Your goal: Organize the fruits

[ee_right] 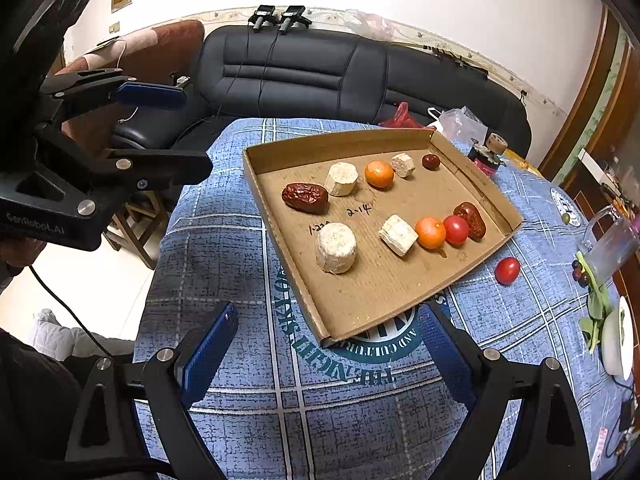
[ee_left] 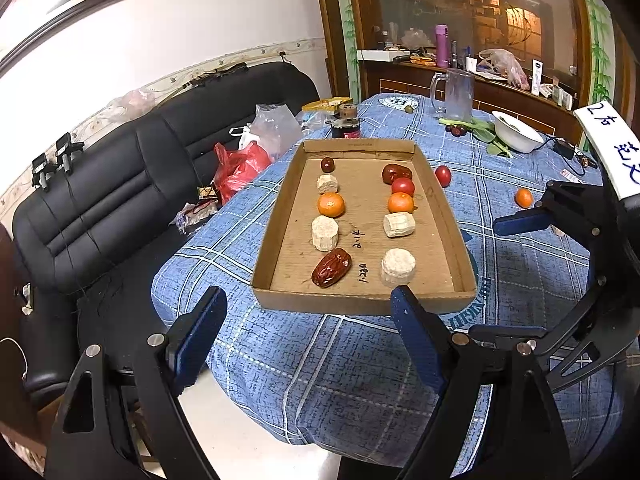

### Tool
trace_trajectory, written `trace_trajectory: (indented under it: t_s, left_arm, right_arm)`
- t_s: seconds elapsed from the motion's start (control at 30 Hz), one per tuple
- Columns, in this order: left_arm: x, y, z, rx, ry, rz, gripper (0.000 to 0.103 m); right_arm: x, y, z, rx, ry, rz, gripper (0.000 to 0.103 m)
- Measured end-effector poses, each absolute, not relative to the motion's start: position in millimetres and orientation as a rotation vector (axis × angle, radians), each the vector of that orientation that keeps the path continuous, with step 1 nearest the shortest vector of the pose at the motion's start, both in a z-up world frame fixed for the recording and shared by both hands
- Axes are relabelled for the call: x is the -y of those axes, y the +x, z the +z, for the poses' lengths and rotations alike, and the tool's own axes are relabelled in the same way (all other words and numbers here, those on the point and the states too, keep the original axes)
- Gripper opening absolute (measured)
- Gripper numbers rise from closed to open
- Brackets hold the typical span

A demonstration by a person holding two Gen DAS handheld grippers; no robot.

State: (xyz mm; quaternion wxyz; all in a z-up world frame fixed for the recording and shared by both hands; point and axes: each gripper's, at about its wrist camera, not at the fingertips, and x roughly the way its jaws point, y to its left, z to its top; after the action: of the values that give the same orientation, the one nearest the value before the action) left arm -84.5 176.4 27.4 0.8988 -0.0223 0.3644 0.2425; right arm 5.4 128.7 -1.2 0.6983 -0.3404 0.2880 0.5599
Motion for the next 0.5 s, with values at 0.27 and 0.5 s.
trace_trajectory:
  t_s: [0.27, 0.5]
  left_arm:
    - [-176.6, -84.8, 26.9, -0.757, -0.046, 0.506, 0.084]
    - [-175.5, -82.7, 27.0, -0.757, -0.044, 0.505, 0.084]
  right_arm:
    - [-128.6, 7.9, -3.3, -0.648, -0.755, 1.248, 0.092]
    - [-129.2, 8.6, -3.7, -0.651, -0.754, 1.251, 0.092]
